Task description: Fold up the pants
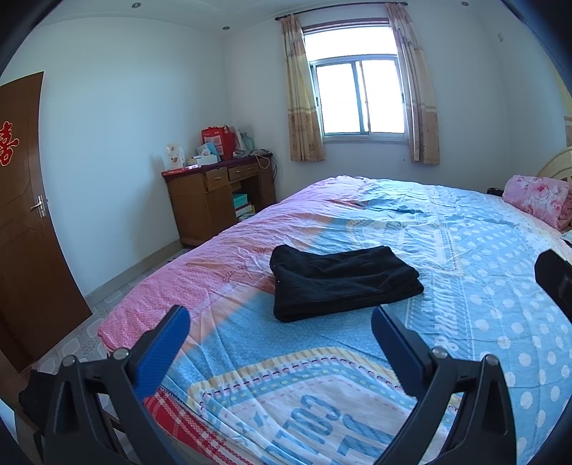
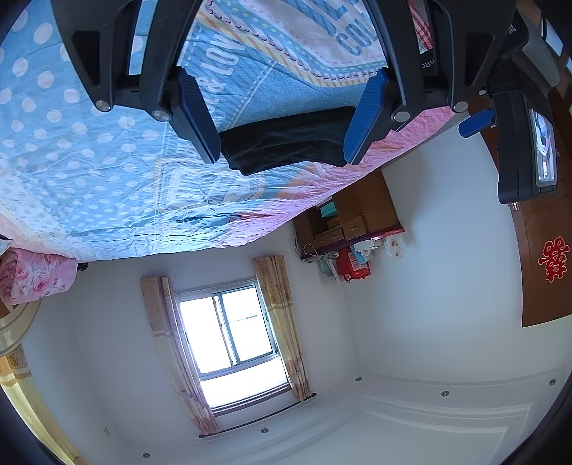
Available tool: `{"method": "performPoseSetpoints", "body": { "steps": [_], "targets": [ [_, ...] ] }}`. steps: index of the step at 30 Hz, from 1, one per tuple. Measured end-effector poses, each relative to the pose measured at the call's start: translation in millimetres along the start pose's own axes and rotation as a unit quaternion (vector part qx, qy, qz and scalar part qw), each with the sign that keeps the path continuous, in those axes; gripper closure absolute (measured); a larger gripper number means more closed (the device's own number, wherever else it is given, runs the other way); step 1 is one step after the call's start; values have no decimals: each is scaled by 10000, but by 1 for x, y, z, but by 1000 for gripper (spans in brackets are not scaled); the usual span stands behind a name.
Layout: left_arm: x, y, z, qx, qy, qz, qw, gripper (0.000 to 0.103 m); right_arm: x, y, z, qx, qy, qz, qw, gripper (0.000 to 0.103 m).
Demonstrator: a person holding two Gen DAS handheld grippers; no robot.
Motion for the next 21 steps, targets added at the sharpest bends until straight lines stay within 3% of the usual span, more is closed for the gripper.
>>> {"method": "performPoseSetpoints", "body": {
  "steps": [21],
  "targets": [
    [0, 1, 3, 123, -90, -27, 9999, 0, -2, 5, 7, -70, -148, -33, 9999, 30]
  ]
}}
Point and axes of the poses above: each gripper's, at about its wrist camera, not at the fingertips, and y roughly against the way its jaws point, z to its right, x to its top, the point moved 9 cm from there along -y, roughly the way its jaws point, and after that the axes turned 7 degrees about -x, right-handed, at the moved point
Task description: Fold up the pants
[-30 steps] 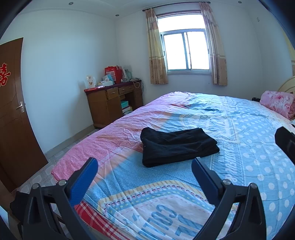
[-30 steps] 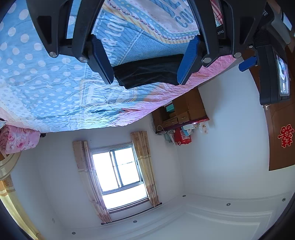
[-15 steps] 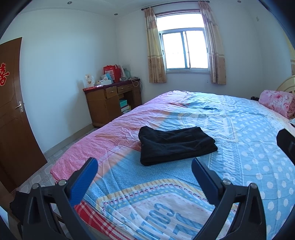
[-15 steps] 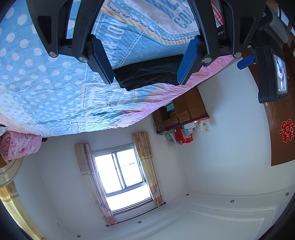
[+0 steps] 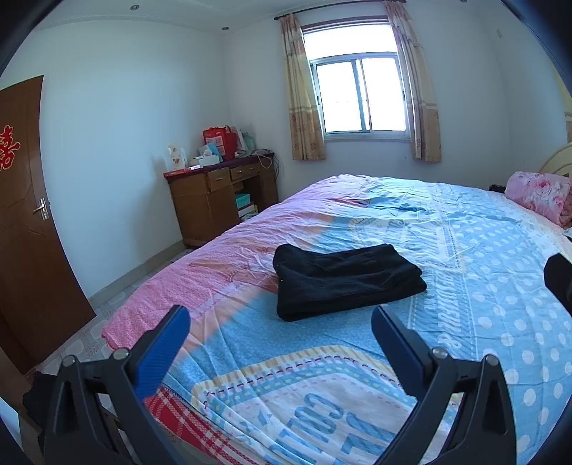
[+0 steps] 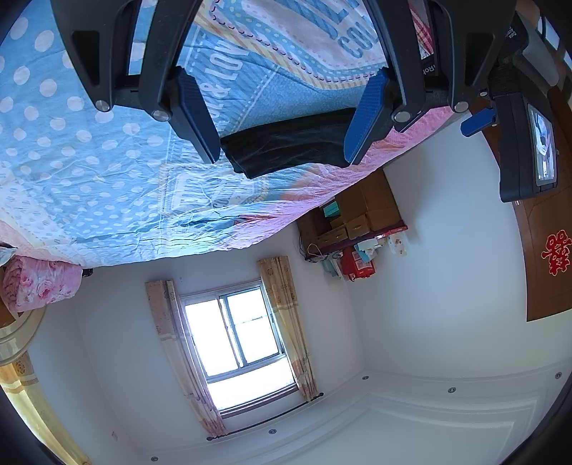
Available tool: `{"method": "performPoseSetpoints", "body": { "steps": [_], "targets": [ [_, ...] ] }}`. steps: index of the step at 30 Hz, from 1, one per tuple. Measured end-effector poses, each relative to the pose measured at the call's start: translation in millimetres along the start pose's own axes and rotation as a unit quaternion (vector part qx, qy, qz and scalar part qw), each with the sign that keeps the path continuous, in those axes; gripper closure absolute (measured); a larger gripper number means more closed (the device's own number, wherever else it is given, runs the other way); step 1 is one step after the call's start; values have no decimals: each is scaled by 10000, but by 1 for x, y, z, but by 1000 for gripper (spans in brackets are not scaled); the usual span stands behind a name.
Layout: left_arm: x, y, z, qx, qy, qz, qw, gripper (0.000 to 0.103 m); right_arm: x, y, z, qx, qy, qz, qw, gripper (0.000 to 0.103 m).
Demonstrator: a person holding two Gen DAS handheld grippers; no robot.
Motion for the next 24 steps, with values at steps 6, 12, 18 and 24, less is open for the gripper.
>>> {"method": "performPoseSetpoints", "body": {
  "steps": [6, 12, 18, 24],
  "targets": [
    [-2, -1, -1, -18, -10, -53, 10000, 0, -2, 0, 2, -15, -10, -50, 10000, 30],
    [-2, -2, -1, -46, 31, -49, 10000, 0, -3, 2, 4, -36, -22, -51, 10000, 30],
    [-4, -3, -5, 49, 141, -167, 9997, 0, -3, 3, 7, -51, -44, -46, 10000, 30],
    [-6, -6, -5, 22, 120, -208, 9997, 0, -3, 4, 7, -62, -63, -56, 9999, 30]
  ]
}}
Point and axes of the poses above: each gripper's, at about its wrist camera, not at the fingertips, and y roughly against the way its jaws point, z to its right, x to its top, the point moved 9 cm from there along -y, roughly the way its jaws point, and after that the axes turned 7 degrees about -x, right-handed, at the moved point
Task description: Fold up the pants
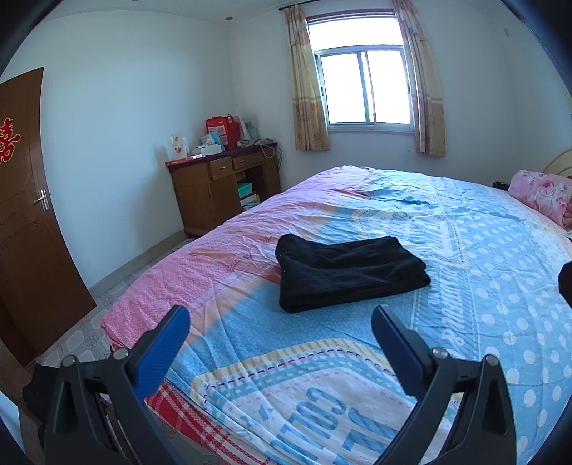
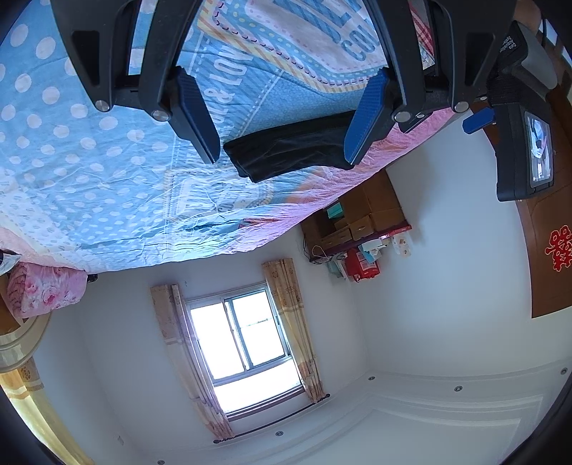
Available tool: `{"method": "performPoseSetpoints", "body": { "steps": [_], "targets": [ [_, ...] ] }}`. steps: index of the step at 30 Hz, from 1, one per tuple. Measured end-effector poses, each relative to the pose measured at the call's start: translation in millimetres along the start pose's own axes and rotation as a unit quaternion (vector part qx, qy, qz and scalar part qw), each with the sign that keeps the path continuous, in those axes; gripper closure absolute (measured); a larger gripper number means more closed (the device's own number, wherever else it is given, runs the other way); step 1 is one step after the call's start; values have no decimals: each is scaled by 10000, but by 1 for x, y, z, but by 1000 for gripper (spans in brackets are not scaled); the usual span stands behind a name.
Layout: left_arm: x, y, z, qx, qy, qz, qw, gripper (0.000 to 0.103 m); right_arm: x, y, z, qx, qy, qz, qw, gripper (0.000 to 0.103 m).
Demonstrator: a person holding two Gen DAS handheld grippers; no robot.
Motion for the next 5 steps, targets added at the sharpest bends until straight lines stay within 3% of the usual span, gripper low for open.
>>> {"method": "performPoseSetpoints", "body": {
  "steps": [5],
  "targets": [
    [0, -1, 1, -68, 16, -12, 10000, 0, 0, 0, -1, 5, 5, 4, 10000, 30]
  ]
}}
Point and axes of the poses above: each gripper's, at about its wrist camera, not at the fingertips, and y roughly against the way its jaws point, z to its right, x to its top, the point moved 9 cm from there along -y, roughly the way its jaws point, and after that the axes turned 7 degrees about -x, right-handed, at the moved point
